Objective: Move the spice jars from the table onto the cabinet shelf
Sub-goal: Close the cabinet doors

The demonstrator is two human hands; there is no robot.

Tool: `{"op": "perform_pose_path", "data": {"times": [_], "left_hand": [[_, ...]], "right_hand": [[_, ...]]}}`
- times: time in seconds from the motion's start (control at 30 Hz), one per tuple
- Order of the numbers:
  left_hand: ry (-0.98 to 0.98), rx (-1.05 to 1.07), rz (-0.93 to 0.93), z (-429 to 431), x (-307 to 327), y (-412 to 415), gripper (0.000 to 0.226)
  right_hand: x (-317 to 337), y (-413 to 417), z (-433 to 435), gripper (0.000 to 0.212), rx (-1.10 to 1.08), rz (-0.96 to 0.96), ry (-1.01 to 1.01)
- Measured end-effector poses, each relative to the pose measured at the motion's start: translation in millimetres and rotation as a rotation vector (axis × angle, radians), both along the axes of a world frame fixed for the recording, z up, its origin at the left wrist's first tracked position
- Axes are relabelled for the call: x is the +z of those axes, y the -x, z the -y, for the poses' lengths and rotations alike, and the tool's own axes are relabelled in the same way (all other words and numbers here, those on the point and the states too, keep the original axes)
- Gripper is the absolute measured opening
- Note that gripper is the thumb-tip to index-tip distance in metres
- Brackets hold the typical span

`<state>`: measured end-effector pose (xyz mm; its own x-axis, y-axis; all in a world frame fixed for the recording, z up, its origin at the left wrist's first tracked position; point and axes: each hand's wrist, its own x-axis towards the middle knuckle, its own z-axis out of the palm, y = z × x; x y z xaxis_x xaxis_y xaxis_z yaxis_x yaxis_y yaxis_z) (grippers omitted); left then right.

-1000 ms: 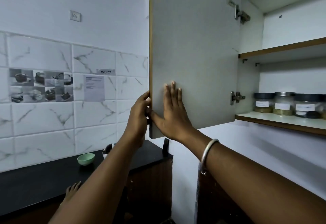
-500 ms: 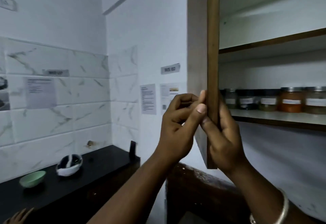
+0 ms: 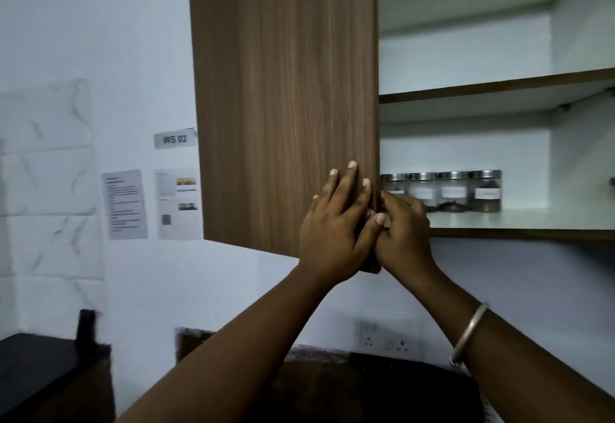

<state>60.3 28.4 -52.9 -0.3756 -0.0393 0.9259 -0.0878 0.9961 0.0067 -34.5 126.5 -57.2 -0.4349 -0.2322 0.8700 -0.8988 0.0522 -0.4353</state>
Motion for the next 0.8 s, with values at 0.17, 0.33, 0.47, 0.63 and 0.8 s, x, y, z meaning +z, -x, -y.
{"op": "perform_pose_path", "data": {"times": [0.17,0.33,0.47,0.63,0.8], "left_hand": [[0.050,0.139,0.125,12,4,44,0.063],[0.032,0.194,0.234,26,8,80,0.059],[0.011,0.217,0.277,35,11,100,0.058],[0.004,0.237,0.336,45,15,115,0.059],[0.023,0.249,0.327,50,11,124,0.059]], "right_hand": [[13,49,11,0.029,-0.238,-0.052,-0.231],[23,91,30,0.038,-0.306,-0.014,-0.435],[27,112,44,0.041,-0.311,0.051,-0.500],[28,129,58,0.036,-0.283,0.107,-0.489],[24,143,66,0.035,-0.253,0.107,-0.457]]}}
